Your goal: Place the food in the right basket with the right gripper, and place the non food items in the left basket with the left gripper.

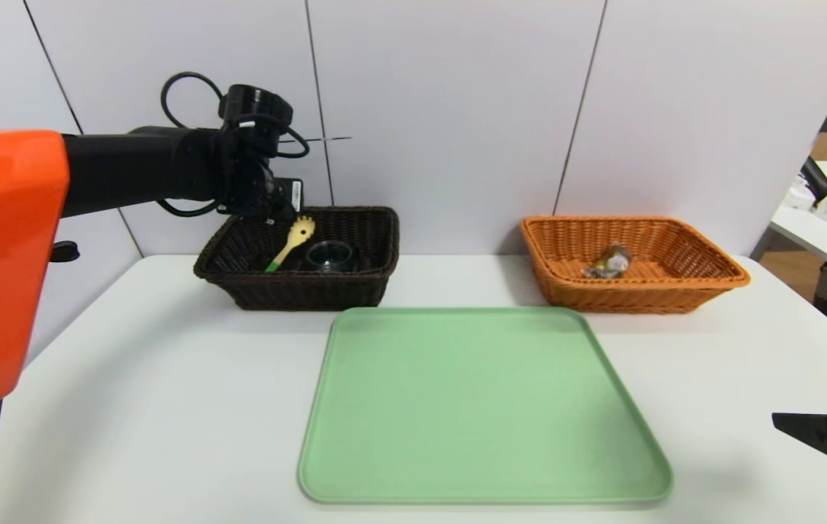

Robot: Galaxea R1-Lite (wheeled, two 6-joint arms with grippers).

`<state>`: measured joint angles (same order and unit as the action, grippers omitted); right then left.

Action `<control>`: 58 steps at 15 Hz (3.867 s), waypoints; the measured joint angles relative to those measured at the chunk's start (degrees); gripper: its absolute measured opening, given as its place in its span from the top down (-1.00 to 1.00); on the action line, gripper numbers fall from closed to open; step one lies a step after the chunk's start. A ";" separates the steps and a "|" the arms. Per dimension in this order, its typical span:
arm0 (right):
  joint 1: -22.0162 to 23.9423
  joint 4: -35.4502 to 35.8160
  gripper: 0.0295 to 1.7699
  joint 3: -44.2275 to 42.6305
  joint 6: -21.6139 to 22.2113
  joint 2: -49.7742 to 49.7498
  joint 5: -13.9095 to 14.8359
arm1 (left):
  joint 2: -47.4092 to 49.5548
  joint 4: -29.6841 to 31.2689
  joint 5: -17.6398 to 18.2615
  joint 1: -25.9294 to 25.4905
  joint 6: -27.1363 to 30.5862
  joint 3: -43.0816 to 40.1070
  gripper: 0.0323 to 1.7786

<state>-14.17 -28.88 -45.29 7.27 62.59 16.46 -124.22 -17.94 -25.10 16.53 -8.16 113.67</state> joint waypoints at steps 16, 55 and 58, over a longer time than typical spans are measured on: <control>1.05 3.06 -0.91 0.59 -0.74 -3.77 0.16 | 39.08 -28.38 -0.20 9.81 -12.24 -13.71 -0.86; 13.75 12.87 -0.92 20.43 -12.23 -62.43 -11.67 | 123.41 -7.19 24.69 -16.12 7.19 -83.46 -0.90; 13.75 28.88 -0.92 29.89 -14.34 -62.66 -13.19 | 124.15 1.85 24.99 -16.09 7.72 -91.26 -0.90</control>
<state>-0.41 0.00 -15.40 -7.07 -0.07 3.27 -0.07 -16.09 -0.11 0.44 -0.44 22.41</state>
